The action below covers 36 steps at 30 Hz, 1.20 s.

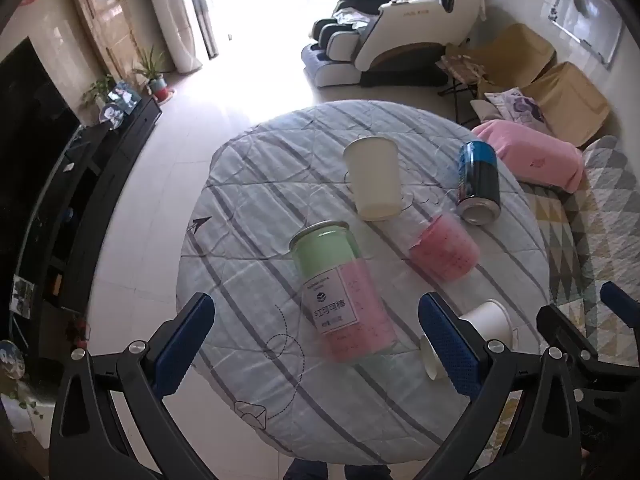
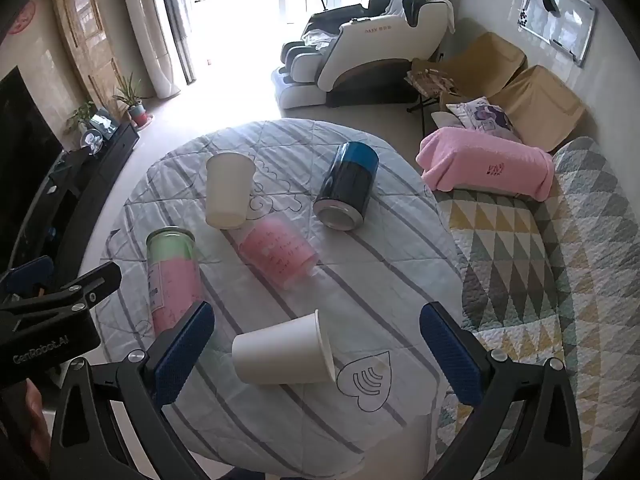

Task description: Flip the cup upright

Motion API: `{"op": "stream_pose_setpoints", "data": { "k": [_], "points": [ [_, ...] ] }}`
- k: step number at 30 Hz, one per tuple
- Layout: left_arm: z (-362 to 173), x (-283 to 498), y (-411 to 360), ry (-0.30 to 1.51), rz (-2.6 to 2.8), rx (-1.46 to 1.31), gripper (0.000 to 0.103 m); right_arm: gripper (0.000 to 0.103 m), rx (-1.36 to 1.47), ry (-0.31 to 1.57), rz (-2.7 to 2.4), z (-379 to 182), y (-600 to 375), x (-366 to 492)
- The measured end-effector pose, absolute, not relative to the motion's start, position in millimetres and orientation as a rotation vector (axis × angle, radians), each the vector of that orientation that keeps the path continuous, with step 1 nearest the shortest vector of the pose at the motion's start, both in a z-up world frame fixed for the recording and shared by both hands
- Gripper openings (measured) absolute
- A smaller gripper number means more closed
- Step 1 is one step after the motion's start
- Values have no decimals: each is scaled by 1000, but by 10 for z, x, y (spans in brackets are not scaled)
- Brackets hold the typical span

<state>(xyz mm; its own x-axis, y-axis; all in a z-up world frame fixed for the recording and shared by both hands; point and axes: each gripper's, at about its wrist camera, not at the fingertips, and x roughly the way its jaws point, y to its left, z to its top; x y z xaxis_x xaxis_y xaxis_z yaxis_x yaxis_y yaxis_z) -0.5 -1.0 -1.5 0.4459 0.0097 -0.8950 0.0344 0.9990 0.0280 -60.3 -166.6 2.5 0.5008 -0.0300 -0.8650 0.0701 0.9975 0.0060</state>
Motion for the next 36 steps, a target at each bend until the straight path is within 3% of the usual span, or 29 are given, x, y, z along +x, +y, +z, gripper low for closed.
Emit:
{"op": "stream_pose_setpoints", "data": {
  "k": [30, 36],
  "points": [
    [-545, 119, -22, 1221, 61, -82, 103, 103, 1, 1087, 10, -111, -1699, -342],
    [-872, 277, -35, 1259, 63, -108, 92, 103, 2, 1076, 22, -143, -1781, -287]
  ]
}}
